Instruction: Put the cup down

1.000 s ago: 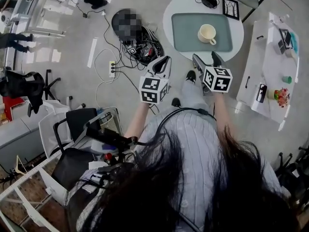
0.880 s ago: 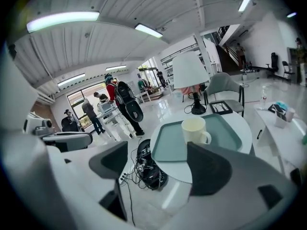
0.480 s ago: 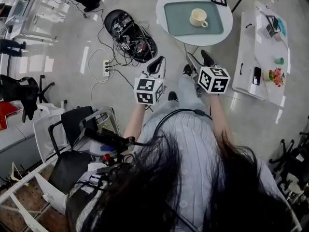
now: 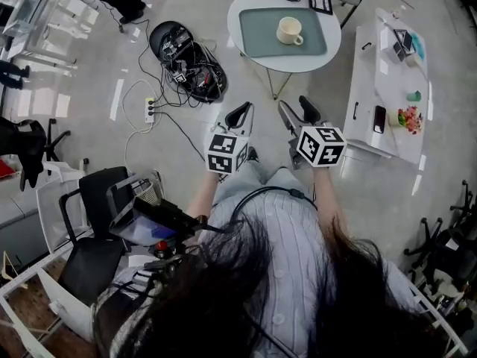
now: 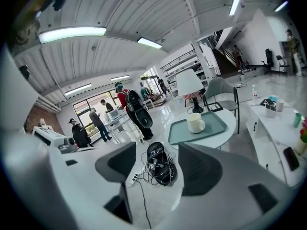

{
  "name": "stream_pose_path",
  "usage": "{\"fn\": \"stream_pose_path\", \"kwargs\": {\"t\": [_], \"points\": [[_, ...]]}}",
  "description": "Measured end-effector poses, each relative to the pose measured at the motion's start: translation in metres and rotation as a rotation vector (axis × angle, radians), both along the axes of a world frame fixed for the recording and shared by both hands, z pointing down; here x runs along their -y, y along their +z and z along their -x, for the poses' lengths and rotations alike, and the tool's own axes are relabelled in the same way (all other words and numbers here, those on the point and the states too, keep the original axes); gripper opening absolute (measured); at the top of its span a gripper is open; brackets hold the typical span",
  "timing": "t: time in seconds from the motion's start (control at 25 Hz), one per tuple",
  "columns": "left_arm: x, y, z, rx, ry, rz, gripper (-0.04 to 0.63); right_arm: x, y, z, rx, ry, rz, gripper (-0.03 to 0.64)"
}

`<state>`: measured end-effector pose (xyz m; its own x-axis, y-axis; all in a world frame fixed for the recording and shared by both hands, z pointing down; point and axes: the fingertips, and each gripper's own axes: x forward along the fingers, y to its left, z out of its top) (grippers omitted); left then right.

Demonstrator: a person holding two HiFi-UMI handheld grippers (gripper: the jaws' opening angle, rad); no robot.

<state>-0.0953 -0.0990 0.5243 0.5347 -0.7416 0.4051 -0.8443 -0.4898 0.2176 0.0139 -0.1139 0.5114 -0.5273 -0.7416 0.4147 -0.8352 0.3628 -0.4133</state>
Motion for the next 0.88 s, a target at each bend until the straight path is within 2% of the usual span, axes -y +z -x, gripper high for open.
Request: {"fn": "stream_pose_path", "kwargs": {"t": [0.44,0.88], "points": [[-0.050,-0.020,-0.060,0.015,0.039,-0.038,0.018,-0.066,-0.011,-0.050,0.065,0.032,-0.019,0.184],[-0.133,-0.032,-0.098,0.031,-0.005,-0.072,0.018,-0.144,-0.023,-0.081,0.094,-0.023,-0.070,0.132]]}}
